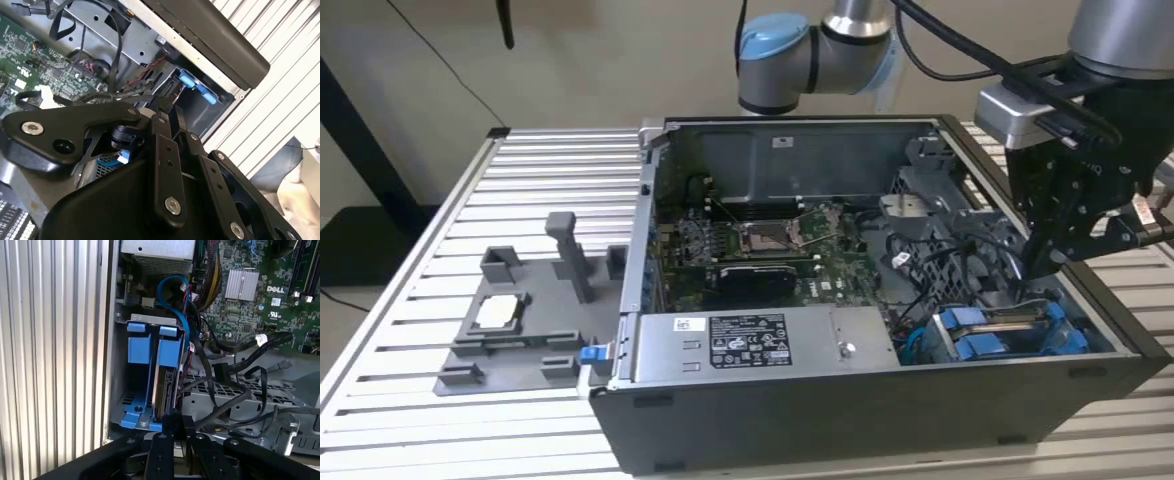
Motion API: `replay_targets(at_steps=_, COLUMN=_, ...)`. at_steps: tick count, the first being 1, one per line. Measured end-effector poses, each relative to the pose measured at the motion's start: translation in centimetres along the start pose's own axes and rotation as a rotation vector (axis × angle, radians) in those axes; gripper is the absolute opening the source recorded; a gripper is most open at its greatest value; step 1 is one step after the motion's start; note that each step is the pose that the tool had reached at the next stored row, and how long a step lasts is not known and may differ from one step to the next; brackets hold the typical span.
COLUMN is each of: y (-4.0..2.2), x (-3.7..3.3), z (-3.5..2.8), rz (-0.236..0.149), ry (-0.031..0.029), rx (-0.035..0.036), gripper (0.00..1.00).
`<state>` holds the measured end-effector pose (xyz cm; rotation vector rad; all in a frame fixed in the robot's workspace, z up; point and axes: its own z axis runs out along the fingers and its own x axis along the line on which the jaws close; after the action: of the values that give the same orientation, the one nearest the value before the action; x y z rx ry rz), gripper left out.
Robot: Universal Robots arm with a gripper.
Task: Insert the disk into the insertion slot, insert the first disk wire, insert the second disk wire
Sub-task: 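Insert the first disk wire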
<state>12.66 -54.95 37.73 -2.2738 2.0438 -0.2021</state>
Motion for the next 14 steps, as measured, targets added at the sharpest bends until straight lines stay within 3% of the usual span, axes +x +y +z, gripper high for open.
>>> replay_targets(at_steps=3, y=-0.42, x=0.04, z=0.25, rz=-0.001, ry=-0.003, rx=-0.026, gripper=0.19)
replay_targets(at_steps=8, y=-0.95, x=0.08, z=0.94, rz=0.001, ry=-0.0037, rx=-0.0366, gripper=0.19)
replay_targets(at_steps=14, y=-1.27, x=0.1, z=1.47, rz=0.003, ry=-0.0066, rx=-0.0673, gripper=0.19)
